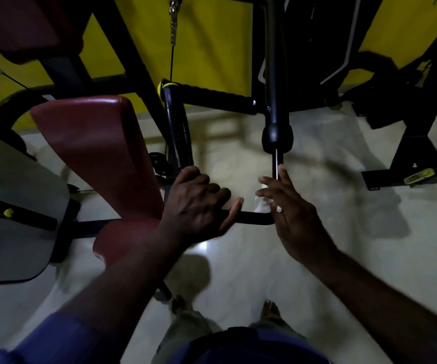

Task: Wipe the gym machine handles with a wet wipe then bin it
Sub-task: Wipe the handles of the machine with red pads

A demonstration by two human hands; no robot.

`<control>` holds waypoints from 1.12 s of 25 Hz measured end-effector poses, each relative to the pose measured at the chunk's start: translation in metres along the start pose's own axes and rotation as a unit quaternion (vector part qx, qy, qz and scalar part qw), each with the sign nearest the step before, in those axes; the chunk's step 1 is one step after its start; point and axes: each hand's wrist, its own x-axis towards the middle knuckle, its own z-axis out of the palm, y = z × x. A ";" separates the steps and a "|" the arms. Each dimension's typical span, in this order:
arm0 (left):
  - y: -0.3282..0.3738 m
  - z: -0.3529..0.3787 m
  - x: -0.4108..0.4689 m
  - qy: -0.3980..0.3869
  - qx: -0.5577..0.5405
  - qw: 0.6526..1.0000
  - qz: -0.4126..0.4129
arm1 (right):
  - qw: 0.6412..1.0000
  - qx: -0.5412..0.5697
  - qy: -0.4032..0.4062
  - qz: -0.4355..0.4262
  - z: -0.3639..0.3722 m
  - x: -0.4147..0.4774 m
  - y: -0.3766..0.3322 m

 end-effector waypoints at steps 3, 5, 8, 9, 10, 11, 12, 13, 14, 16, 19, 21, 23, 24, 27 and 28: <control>-0.013 -0.006 -0.007 -0.013 -0.081 0.996 0.048 | 0.999 -0.052 0.009 0.014 -0.023 0.010 -0.023; -0.037 -0.021 -0.009 0.023 -0.135 0.987 0.084 | 0.997 -0.064 0.015 0.030 -0.039 0.039 -0.050; -0.092 -0.040 -0.005 0.146 -0.159 0.976 0.031 | 0.988 -0.039 0.145 0.040 -0.023 0.099 -0.112; -0.110 -0.041 -0.003 0.173 -0.168 0.970 -0.005 | 0.983 -0.022 0.180 0.027 -0.010 0.121 -0.133; -0.127 -0.039 -0.002 0.191 -0.185 0.963 -0.042 | 0.976 -0.015 0.217 0.007 0.005 0.143 -0.151; -0.140 -0.034 -0.002 0.196 -0.208 0.956 -0.072 | 0.966 -0.018 0.257 -0.017 0.018 0.164 -0.163; -0.148 -0.029 -0.003 0.188 -0.234 0.949 -0.093 | 0.958 -0.025 0.284 -0.031 0.032 0.182 -0.168; -0.153 -0.022 -0.006 0.172 -0.262 0.943 -0.109 | 0.956 -0.046 0.287 -0.039 0.043 0.197 -0.169; -0.157 -0.016 -0.010 0.155 -0.297 0.934 -0.120 | 0.960 -0.083 0.264 -0.043 0.056 0.207 -0.169; -0.162 -0.007 -0.016 0.130 -0.379 0.905 -0.147 | 0.969 -0.169 0.178 -0.038 0.084 0.196 -0.163; -0.171 0.004 -0.016 0.104 -0.472 0.860 -0.162 | 0.964 -0.213 0.156 0.017 0.109 0.135 -0.156; -0.175 0.008 -0.014 0.108 -0.491 0.850 -0.157 | 0.962 -0.223 0.150 0.056 0.120 0.098 -0.164; -0.180 0.010 -0.009 0.115 -0.504 0.841 -0.161 | 0.954 -0.261 0.133 0.069 0.126 0.101 -0.169; -0.182 0.010 -0.006 0.114 -0.512 0.836 -0.162 | 0.947 -0.290 0.125 0.064 0.126 0.118 -0.170; -0.184 0.007 0.005 0.116 -0.545 0.811 -0.181 | 0.935 -0.327 0.116 0.077 0.115 0.187 -0.175; -0.184 0.006 0.007 0.116 -0.560 0.798 -0.191 | 0.938 -0.309 0.117 0.107 0.108 0.202 -0.178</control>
